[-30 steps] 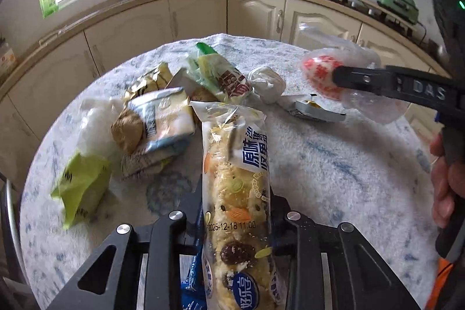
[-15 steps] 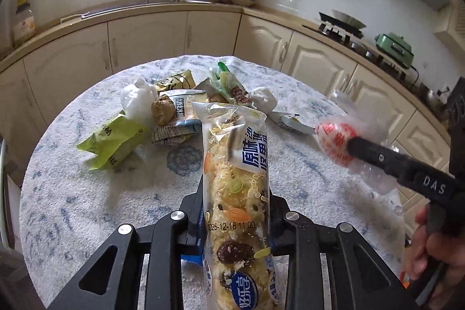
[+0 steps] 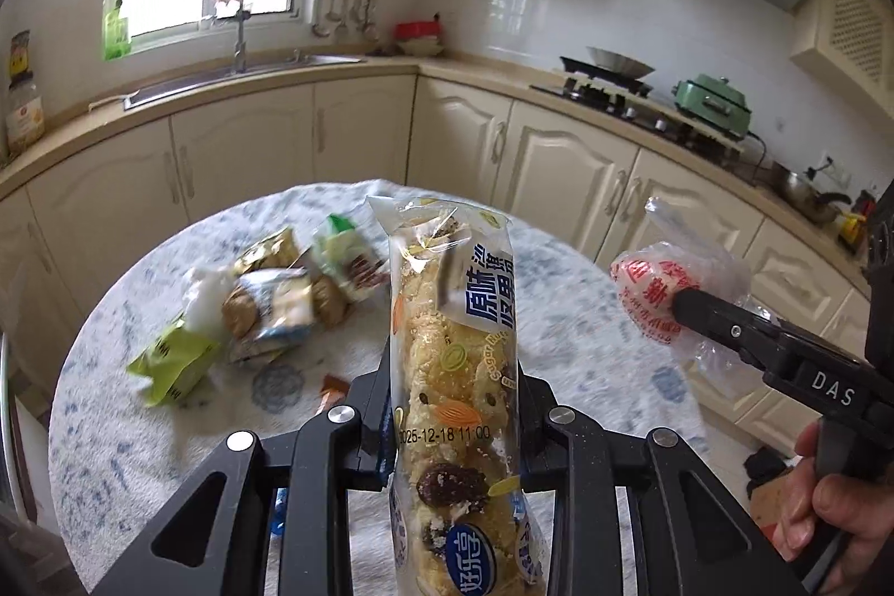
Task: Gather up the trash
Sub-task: 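Carry the packet and bag to the blue bin and open both grippers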
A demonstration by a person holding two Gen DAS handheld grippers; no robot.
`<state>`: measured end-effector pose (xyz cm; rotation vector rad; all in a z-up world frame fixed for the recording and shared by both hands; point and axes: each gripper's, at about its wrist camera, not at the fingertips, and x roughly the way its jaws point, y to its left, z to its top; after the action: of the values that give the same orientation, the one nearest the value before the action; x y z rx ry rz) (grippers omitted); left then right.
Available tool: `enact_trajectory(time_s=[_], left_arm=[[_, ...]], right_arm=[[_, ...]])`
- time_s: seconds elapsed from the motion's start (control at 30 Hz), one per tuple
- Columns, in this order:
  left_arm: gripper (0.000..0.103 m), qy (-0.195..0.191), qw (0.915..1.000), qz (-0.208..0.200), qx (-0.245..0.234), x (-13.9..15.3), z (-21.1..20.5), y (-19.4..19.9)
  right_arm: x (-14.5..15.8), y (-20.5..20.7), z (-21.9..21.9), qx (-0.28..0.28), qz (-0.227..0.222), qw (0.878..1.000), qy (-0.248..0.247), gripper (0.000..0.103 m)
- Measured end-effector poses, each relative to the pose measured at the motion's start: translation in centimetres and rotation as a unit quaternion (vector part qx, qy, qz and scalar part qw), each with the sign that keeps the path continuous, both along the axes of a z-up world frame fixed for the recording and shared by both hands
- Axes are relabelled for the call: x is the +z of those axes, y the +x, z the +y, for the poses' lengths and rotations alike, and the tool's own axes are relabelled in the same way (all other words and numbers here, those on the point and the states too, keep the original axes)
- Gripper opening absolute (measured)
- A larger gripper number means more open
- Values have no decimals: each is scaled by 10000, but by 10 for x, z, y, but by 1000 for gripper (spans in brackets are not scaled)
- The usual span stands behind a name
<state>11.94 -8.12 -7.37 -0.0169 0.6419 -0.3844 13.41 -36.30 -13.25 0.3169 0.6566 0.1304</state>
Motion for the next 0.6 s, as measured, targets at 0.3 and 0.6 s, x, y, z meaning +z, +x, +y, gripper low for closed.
enact_trajectory(time_s=[0.3, 0.6], left_arm=[[26, -113, 9974, -300, -644, 19, -65, -2], [26, -42, 9840, -73, -1782, 9, -177, 11]], right_arm=[[27, -38, -73, -830, -349, 9959, -116, 52], [-1, -98, -181, -2167, -94, 9762, -1, 52]])
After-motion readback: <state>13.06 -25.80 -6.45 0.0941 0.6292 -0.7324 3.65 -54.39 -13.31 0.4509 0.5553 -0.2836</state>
